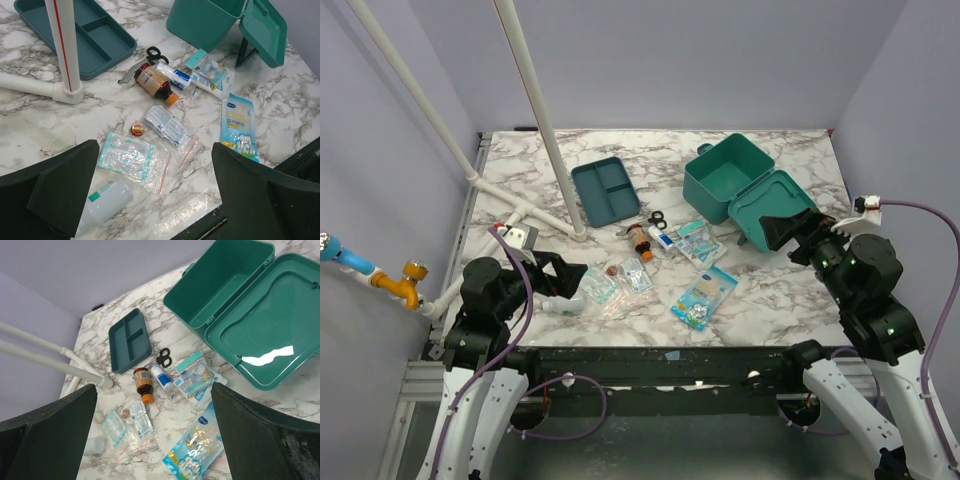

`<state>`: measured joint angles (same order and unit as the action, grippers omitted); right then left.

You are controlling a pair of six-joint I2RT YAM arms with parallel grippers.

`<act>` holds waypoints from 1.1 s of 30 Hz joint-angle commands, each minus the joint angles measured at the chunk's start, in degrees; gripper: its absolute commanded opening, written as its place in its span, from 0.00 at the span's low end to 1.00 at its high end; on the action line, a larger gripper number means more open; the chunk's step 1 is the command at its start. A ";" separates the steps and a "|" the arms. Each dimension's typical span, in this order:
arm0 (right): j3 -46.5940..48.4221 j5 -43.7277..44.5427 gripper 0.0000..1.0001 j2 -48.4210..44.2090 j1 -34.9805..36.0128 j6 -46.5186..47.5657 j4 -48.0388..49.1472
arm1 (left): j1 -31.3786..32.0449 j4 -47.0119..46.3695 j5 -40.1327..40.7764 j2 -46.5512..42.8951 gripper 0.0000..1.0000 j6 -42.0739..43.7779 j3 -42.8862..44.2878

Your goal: Organize the medicine kit

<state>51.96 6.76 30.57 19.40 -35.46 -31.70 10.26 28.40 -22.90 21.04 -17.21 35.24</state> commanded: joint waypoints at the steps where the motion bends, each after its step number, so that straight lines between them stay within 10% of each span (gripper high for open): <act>1: 2.27 1.67 1.00 0.53 -0.24 2.78 -2.49 | 0.45 -1.35 -0.81 0.40 0.98 -0.28 0.31; 33: 1.28 -12.91 0.87 25.40 -0.12 13.35 3.17 | 1.61 -0.77 2.50 -1.56 0.99 -0.63 0.07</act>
<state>51.48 -1.32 51.55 19.40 -22.39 -30.59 11.60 28.45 -21.82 20.27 -17.65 35.22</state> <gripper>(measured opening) 0.880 0.985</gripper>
